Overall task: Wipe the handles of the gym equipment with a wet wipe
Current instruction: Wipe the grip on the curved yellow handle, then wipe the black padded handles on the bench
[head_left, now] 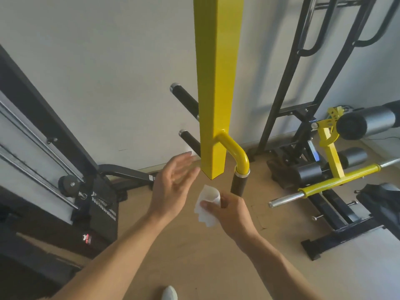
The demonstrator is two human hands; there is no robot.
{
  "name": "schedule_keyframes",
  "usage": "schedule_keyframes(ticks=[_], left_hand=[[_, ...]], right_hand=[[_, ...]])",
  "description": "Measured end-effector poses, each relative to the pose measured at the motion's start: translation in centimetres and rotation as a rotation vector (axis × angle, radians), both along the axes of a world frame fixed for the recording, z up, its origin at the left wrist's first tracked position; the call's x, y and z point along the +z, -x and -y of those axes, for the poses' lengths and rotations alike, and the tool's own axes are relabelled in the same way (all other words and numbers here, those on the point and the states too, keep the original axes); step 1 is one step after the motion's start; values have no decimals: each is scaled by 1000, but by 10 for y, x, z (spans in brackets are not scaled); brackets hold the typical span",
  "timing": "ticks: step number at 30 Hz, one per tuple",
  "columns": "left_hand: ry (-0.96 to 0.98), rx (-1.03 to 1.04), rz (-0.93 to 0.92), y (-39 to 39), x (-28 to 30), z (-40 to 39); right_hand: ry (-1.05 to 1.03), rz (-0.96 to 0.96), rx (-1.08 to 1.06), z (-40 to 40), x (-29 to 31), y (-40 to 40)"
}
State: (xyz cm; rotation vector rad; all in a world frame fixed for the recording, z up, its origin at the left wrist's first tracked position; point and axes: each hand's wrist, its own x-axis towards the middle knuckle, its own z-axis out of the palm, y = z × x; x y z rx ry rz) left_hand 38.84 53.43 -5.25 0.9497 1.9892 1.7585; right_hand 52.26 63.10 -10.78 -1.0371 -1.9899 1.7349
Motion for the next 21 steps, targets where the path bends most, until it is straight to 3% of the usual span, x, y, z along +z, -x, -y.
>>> schedule_keyframes(ticks=[3,7,9,12,18,21], left_hand=[[135,131,178,16,-24,17],[154,242,198,44,-36,23],[151,251,202,61,-34,20],[167,257,237,92,-34,9],[236,150,126,162,-37,-23],[274,67,49,191,-39,-41]], right_hand=[[196,-189,29,10,34,24],[506,-267,10,23,43,58],[533,-302,-79,28,46,77],[294,-331,-156,27,55,106],[-536,-105,-205,-7,58,201],[-924,366,16,-39,35,232]])
